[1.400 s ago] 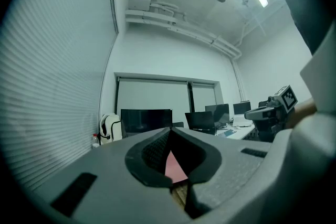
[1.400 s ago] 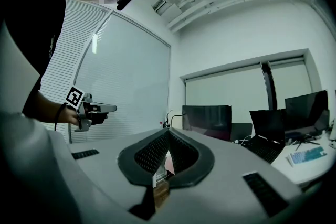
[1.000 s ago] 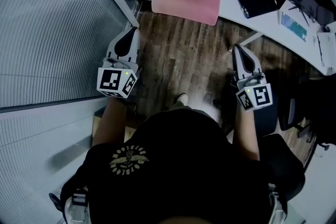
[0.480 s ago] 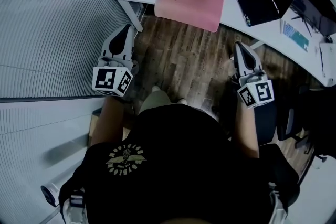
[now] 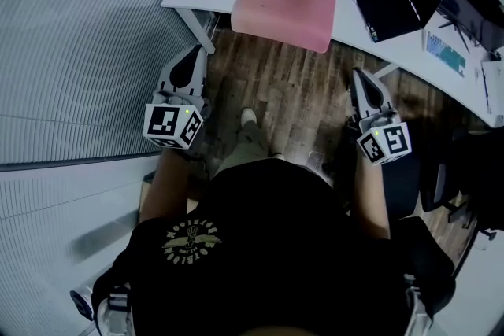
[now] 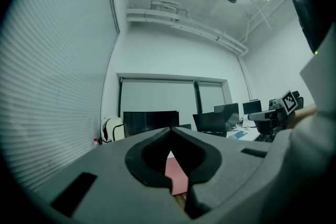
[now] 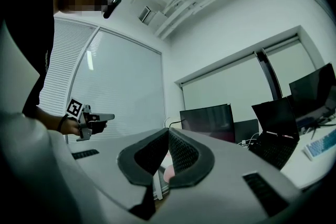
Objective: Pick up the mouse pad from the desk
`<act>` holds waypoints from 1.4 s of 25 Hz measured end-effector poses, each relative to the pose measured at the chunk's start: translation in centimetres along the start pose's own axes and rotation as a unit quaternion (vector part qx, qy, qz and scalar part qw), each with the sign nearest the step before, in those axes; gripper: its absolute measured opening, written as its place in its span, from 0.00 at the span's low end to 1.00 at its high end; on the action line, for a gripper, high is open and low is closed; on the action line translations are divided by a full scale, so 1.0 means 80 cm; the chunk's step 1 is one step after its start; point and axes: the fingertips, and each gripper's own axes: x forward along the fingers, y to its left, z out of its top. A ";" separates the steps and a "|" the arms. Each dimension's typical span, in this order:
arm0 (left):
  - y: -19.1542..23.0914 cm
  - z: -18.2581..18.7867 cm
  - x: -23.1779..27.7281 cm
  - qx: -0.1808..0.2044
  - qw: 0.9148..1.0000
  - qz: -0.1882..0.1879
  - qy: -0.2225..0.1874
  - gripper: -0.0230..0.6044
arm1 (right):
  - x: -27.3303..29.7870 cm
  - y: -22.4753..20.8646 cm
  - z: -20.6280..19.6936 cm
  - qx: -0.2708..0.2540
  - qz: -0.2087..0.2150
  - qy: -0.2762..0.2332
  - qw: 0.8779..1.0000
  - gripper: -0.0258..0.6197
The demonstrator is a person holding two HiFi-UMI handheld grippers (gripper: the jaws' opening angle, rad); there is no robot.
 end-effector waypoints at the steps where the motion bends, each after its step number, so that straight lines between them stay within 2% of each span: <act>1: 0.002 0.001 0.005 0.000 1.000 -0.001 0.000 0.05 | 0.004 -0.002 0.000 0.000 0.001 0.002 1.000 0.04; 13: 0.033 -0.024 0.069 -0.012 1.000 -0.012 0.020 0.05 | 0.060 -0.031 -0.014 0.008 -0.005 0.016 1.000 0.04; 24: 0.066 -0.019 0.155 -0.010 0.999 -0.035 0.009 0.05 | 0.123 -0.070 -0.009 0.004 -0.021 0.015 1.000 0.04; 35: 0.115 -0.029 0.214 -0.016 0.998 -0.051 0.019 0.05 | 0.192 -0.084 -0.009 0.002 -0.028 0.019 0.999 0.04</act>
